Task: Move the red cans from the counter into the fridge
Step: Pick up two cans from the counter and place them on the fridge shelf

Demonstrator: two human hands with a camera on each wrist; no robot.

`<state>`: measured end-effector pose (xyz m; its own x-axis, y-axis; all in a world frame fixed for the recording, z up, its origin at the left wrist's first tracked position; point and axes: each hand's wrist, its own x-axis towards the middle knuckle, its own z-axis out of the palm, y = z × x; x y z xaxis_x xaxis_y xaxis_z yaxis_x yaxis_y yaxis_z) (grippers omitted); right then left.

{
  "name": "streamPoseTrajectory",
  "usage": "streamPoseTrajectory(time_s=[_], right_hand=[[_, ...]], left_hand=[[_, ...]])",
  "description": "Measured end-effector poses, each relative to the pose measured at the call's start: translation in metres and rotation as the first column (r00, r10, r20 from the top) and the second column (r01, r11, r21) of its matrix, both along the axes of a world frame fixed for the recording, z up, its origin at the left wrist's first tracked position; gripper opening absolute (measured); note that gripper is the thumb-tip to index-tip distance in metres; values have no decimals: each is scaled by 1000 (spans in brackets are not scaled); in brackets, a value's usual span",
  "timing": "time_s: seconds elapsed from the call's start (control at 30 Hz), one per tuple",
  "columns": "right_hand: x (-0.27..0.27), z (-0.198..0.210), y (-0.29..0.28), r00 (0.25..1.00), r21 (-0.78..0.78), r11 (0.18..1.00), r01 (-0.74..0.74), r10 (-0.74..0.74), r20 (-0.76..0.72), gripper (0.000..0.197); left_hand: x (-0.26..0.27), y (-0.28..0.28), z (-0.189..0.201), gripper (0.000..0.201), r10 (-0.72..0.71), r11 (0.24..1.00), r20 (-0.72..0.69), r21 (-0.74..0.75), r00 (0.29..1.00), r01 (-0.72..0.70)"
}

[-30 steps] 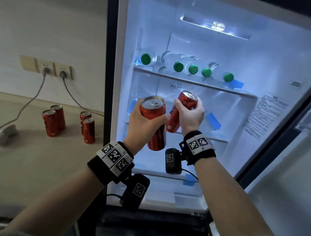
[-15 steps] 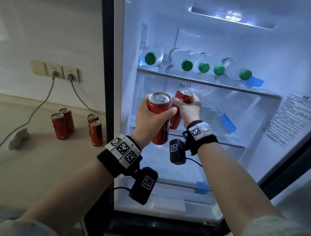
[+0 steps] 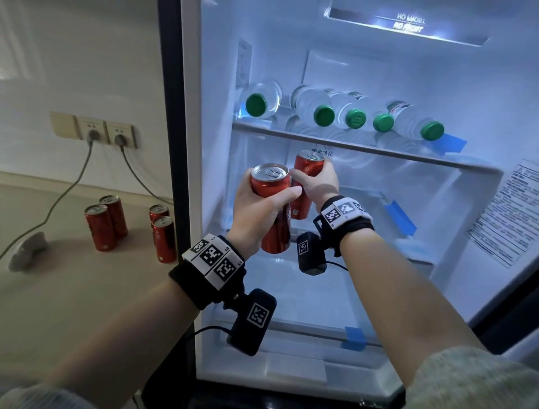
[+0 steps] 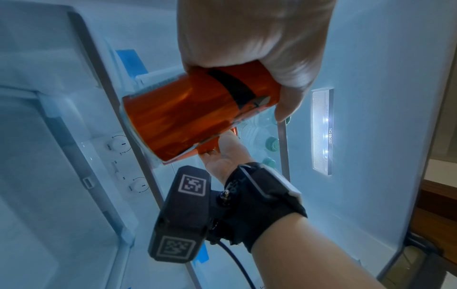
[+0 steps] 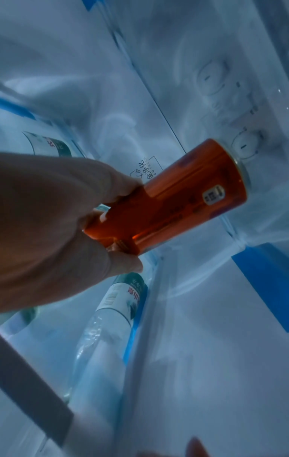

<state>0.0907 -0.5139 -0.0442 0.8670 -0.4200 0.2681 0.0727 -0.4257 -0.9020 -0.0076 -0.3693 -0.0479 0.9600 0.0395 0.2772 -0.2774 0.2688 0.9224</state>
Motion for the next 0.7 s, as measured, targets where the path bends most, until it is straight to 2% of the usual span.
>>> streamPoseTrajectory(time_s=[0.13,0.27,0.3,0.37,0.43,0.47,0.53,0.6,0.67,0.7], right_hand=[[1,0,-3,999,-35,999,-27,26,-21,68],[-13,2,-7,998,39,999,-20,22,-52,81],[-22,1,-7,1000,41,999,-8,8,-8,78],[-45,0,-2,978,24,999,-26,20,207,62],[-66,-4,2,926,-37,987,-154,157,343,53],[-73,-7,1,905,-26,960,-280,273,326,52],[-85,-8,-3,829,155,822,-549,510,229,51],[-96,-7,-12,745,253,704,-663,654,132,52],[-103,-10,-16,706,154,697,-700,708,4,54],[-105,-13,-15,723,70,723,-687,690,-37,56]], left_hand=[[3,1,-3,39,2,1000,-32,2,999,-2],[4,0,-3,40,-20,1000,-52,7,998,20],[4,0,-2,39,-28,1000,-54,7,998,28],[4,-2,0,38,-44,999,-62,2,997,44],[5,-4,3,38,-58,998,-75,-13,995,57],[5,-6,4,38,-67,998,-82,-26,994,65],[4,-9,8,41,-102,993,-91,-75,991,95],[5,-13,11,49,-137,985,-91,-117,986,126],[5,-18,15,52,-151,983,-85,-120,985,140],[5,-20,16,52,-162,981,-83,-122,983,151]])
